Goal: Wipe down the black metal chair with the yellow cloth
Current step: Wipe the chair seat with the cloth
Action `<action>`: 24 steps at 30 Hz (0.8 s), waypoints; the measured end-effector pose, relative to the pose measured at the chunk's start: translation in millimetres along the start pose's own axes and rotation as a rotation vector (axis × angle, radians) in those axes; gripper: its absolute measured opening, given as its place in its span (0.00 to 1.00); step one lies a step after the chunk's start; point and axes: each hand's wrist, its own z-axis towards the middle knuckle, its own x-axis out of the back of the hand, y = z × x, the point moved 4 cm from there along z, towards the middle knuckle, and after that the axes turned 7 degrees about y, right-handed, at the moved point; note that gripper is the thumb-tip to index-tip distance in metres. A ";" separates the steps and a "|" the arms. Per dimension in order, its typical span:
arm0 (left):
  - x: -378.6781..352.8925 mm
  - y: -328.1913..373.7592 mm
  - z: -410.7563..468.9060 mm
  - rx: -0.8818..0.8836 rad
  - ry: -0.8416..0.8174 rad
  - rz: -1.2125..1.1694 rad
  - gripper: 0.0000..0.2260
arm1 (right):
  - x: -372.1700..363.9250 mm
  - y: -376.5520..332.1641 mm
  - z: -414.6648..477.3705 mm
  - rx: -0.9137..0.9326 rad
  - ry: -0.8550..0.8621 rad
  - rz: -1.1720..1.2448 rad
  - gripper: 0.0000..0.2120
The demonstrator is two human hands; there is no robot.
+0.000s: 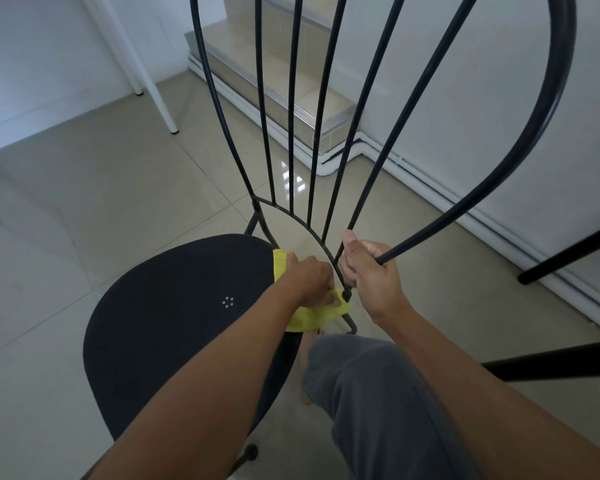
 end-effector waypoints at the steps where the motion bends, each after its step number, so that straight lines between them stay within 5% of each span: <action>1: -0.4 -1.4 1.2 -0.002 -0.002 -0.030 0.16 | 0.1 -0.1 0.0 -0.007 0.007 0.007 0.27; 9: -7.1 8.7 3.5 -0.016 0.056 -0.130 0.12 | 0.7 -0.7 -0.6 -0.030 0.056 -0.008 0.27; 15: -25.2 24.2 -26.4 -0.026 0.337 0.210 0.06 | 0.2 -3.7 -2.5 -0.048 0.032 0.036 0.25; 24: 2.0 -3.9 -10.3 -0.005 -0.025 0.079 0.08 | 0.0 -4.1 -1.6 -0.019 0.007 -0.013 0.27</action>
